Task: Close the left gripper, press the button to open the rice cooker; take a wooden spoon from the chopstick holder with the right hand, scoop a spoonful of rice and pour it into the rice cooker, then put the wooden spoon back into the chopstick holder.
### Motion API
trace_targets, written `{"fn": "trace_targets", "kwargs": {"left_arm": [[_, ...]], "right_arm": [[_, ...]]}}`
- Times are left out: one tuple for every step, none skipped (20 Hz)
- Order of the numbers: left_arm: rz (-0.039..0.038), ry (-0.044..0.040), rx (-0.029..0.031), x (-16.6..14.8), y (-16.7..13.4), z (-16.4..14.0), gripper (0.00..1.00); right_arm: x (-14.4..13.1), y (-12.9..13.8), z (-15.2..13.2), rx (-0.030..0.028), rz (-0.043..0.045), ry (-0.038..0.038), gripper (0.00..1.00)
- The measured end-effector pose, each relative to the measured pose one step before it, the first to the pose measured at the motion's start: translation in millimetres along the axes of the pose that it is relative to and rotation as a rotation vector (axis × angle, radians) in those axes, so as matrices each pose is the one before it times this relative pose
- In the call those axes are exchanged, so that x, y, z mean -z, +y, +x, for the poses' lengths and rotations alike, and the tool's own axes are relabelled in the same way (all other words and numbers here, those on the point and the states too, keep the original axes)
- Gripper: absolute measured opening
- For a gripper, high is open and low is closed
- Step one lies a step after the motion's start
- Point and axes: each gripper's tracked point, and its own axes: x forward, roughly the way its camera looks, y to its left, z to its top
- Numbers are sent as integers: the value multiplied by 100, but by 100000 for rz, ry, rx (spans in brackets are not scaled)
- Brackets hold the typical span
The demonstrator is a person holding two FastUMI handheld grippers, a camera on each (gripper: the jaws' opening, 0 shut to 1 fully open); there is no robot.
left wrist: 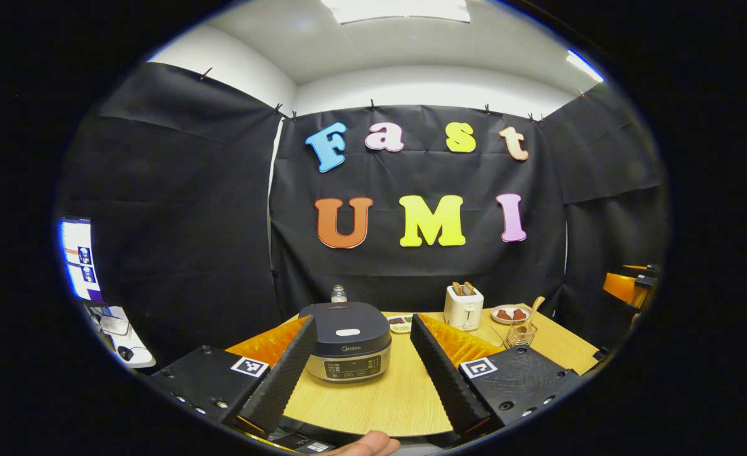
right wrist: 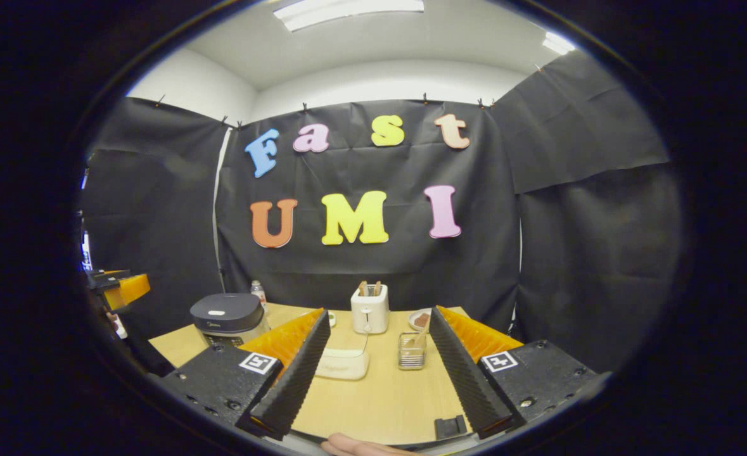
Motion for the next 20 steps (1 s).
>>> {"fn": "trace_targets", "kwargs": {"left_arm": [[-184, 12, 633, 135, -24, -257, 95], [312, -34, 748, 122, -81, -266, 95], [168, -179, 261, 38, 12, -151, 95], [729, -722, 492, -228, -136, -110, 95], [421, -428, -10, -143, -8, -225, 95], [128, 98, 147, 81, -57, -67, 95], [-52, 401, 415, 172, -177, -37, 95], [4, 275, 34, 71, -30, 13, 95], [377, 70, 202, 112, -144, 16, 95], [333, -39, 75, 91, -26, -62, 95], [443, 102, 567, -5, -131, -83, 95], [280, 227, 740, 163, -219, -141, 95], [-198, 128, 328, 1, -103, -68, 95], [-331, 149, 51, 10, -22, 62, 95], [-231, 238, 137, 17, -74, 148, 94], [-102, 211, 227, 81, -67, -64, 94], [54, -33, 84, 35, -25, -21, 94], [342, -356, 216, -81, -48, 3, 94], [573, -254, 296, -44, -87, 71, 94], [623, 94, 234, 59, -55, -165, 94]], "right_arm": [[39, -150, -144, 197, -510, 107, 96], [2, -230, -93, 468, -242, -166, 100], [-94, -154, -145, 342, -436, -130, 100], [-24, -169, -131, 642, -291, -320, 100], [-117, -214, -156, 831, -105, -462, 100], [-81, -103, -81, 427, -44, -371, 100], [-95, 156, -112, -124, 187, -272, 100], [66, 190, -143, -435, 407, -125, 96], [29, 76, -31, -421, 396, -75, 96], [100, 84, -8, -424, 215, 110, 100], [47, 17, -84, -76, 254, 63, 100], [-18, -66, -57, 31, 369, -13, 100], [74, -11, 40, -24, 328, 281, 100], [117, 65, 29, -10, 369, 307, 96], [43, 38, 45, -63, 377, 197, 100], [132, -69, -18, -10, 339, 398, 100], [64, -41, -83, 62, 341, 191, 96], [197, -39, -42, 70, -51, 284, 100], [18, -18, -12, 150, -223, 106, 96], [-54, -10, 97, 143, -267, 152, 96]]}}
